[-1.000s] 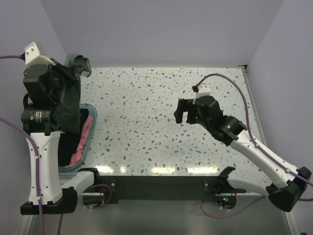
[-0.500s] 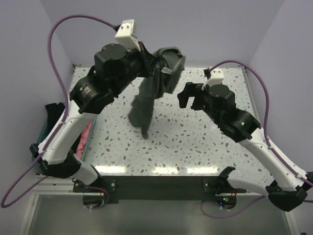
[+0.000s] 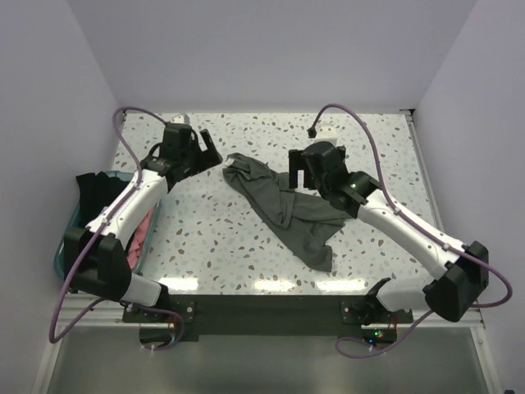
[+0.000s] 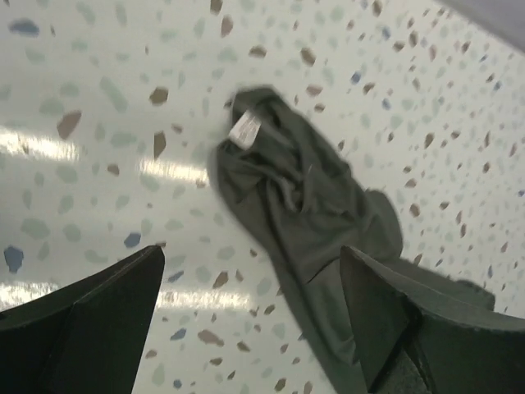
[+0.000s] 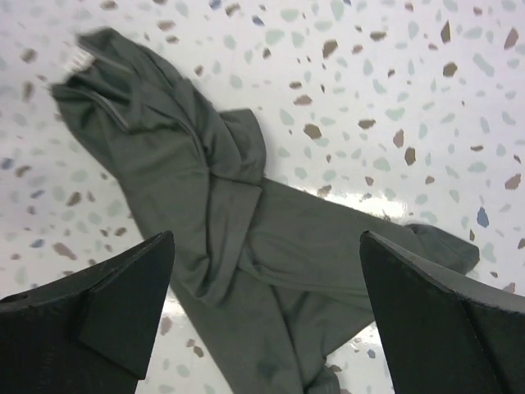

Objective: Fold and stack the t-shirts
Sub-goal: Move the tshirt to the center of the board, then flatten the tshirt out

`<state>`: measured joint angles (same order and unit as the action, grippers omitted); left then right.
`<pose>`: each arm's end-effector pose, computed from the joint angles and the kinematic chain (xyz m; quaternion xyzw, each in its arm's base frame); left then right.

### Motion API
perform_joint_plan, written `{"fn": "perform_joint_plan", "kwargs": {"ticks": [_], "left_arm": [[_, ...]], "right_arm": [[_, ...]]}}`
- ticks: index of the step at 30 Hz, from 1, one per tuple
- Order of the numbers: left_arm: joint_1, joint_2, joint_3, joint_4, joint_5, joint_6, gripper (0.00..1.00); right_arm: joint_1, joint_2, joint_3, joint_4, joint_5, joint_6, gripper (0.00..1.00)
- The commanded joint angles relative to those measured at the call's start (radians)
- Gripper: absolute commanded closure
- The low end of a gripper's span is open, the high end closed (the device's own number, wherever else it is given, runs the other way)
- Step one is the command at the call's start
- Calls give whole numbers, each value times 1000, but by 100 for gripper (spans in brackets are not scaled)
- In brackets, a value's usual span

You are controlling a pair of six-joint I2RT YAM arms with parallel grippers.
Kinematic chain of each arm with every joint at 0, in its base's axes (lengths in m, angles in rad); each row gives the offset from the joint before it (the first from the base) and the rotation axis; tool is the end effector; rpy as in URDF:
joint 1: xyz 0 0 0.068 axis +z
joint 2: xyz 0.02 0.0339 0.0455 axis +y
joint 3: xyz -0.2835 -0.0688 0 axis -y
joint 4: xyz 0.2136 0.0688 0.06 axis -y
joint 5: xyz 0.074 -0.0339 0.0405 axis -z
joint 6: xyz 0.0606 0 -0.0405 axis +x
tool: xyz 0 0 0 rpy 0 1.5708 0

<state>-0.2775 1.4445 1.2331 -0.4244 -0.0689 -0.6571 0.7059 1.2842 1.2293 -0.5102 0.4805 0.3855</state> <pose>0.3030 -0.0820 0.3287 -0.1836 0.8732 -0.1754 0.4159 0.2193 0.1501 0.3652 -0.0226 0.8584 0.0647 0.5083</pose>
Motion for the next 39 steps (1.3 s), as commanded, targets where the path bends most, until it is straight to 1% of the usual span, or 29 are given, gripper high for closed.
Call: {"fn": "perform_joint_plan", "kwargs": {"ticks": [1, 3, 5, 6, 8, 9, 10, 11, 12, 13, 14, 15, 16, 17, 18, 20, 22, 23, 27, 28, 30, 31, 33, 35, 38, 39], "left_arm": [[3, -81, -116, 162, 110, -36, 6], [1, -110, -181, 161, 95, -35, 5], [-2, -110, -231, 186, 124, -21, 7], [-14, -101, -236, 193, 127, -12, 13], [-58, -49, -216, 190, 104, 22, 15], [-133, -23, -196, 179, 83, 36, 17], [-176, 6, -172, 161, 71, 46, 19], [-221, 70, -126, 145, 20, 68, 21], [-295, 105, -106, 141, 12, 73, 24], [-328, 140, -86, 138, 11, 73, 26], [-357, 207, -52, 139, 3, 79, 30], [-414, 241, -35, 136, -6, 83, 32], [-440, 301, -3, 134, -12, 94, 33], [-489, 330, 14, 131, -32, 99, 35], [-511, 356, 32, 125, -45, 103, 35], [-558, 430, 83, 104, -75, 113, 37], [-575, 479, 112, 101, -92, 114, 38], [-584, 491, 118, 102, -95, 114, 42], [-606, 527, 132, 113, -97, 119, 48], [-608, 534, 134, 108, -101, 119, 55], [-609, 534, 137, 89, -127, 113, 65], [-609, 519, 134, 81, -152, 108, 73], [-609, 493, 131, 67, -175, 106, 75], [-601, 449, 135, 50, -206, 108, 76], [-565, 378, 129, 36, -194, 102, 80], [-549, 360, 123, 36, -181, 97, 82]], "right_arm": [[-20, 59, -48, 48, 18, 9, 1], [-22, 115, -59, 64, -8, 16, 1], [-20, 156, -79, 85, -46, 47, 3], [-20, 164, -97, 97, -52, 58, 4], [-20, 171, -157, 116, -49, 110, 4], [-20, 164, -177, 119, -37, 125, 5], [-20, 153, -224, 125, -25, 157, 7], [-20, 139, -246, 125, 2, 173, 8], [-22, 101, -267, 125, 12, 185, 9], [-20, 81, -307, 108, 30, 211, 11], [-22, 60, -326, 93, 56, 231, 12], [-22, 5, -359, 79, 88, 262, 13], [-23, -22, -375, 50, 105, 280, 14], [-26, -52, -390, 32, 130, 300, 15], [-28, -104, -421, 16, 144, 335, 15], [-32, -157, -451, -14, 164, 361, 14], [-43, -196, -481, -36, 162, 377, 14], [-51, -201, -484, -45, 162, 383, 14], [-54, -218, -502, -74, 142, 400, 14], [-54, -220, -507, -70, 138, 401, 14], [-54, -220, -521, -65, 124, 408, 16], [-54, -217, -525, -60, 104, 409, 17], [-54, -209, -540, -48, 73, 417, 20], [-54, -198, -557, -33, 29, 429, 21], [-54, -194, -605, 19, -46, 446, 23], [-52, -191, -628, 30, -66, 455, 23]]}}
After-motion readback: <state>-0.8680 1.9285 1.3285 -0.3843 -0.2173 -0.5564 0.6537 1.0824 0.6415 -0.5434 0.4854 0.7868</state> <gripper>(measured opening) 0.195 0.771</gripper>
